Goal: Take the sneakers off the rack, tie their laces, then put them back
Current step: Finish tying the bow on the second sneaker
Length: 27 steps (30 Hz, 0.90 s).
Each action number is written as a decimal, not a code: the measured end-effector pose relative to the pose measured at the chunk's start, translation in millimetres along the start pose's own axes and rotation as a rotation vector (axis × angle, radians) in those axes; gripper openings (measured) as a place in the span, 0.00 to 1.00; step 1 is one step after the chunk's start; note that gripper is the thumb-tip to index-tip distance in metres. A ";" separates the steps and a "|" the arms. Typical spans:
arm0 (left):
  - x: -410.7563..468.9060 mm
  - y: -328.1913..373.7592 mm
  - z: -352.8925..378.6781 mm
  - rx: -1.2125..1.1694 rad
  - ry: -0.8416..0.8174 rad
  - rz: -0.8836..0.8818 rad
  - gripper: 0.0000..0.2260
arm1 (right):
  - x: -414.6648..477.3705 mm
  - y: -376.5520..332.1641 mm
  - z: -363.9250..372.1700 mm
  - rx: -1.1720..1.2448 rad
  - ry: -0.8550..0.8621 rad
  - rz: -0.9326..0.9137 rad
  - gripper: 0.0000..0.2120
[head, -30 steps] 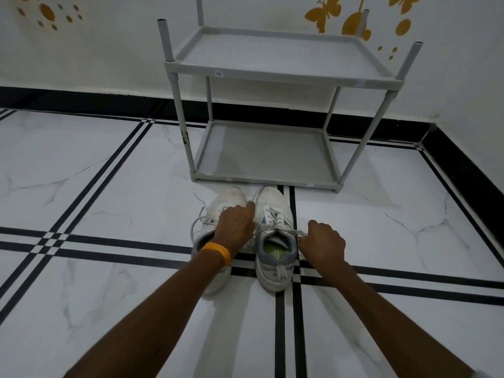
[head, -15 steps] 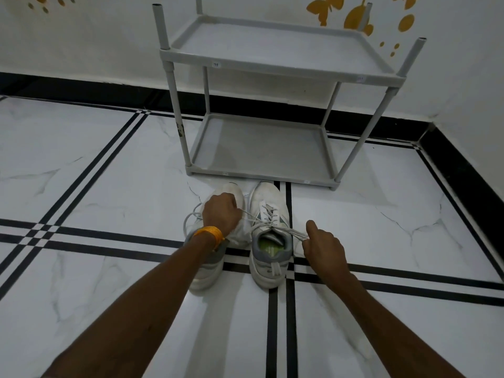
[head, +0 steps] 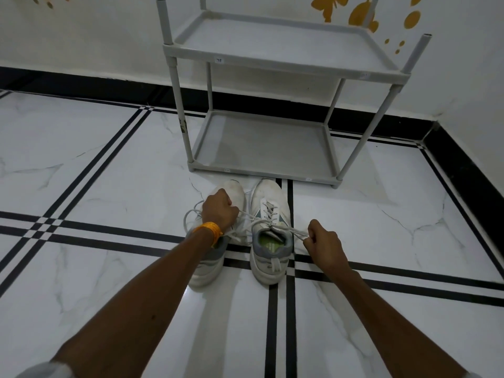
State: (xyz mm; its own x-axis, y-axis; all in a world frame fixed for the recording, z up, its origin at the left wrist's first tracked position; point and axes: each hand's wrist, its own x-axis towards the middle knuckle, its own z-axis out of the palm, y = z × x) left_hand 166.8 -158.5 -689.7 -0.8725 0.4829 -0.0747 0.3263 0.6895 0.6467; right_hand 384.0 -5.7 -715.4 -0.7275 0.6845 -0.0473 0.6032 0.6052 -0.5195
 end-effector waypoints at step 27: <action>-51.2 20.8 25.5 0.499 -0.210 0.673 0.10 | -1.3 -47.9 6.7 -0.228 -0.038 -0.099 0.13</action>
State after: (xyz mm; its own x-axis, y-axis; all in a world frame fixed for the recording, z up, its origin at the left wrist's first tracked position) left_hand 227.5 -155.1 -691.8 -0.3672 0.9296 0.0333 0.9140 0.3539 0.1982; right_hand 353.9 -38.3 -696.2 -0.7958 0.6043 -0.0405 0.5837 0.7475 -0.3171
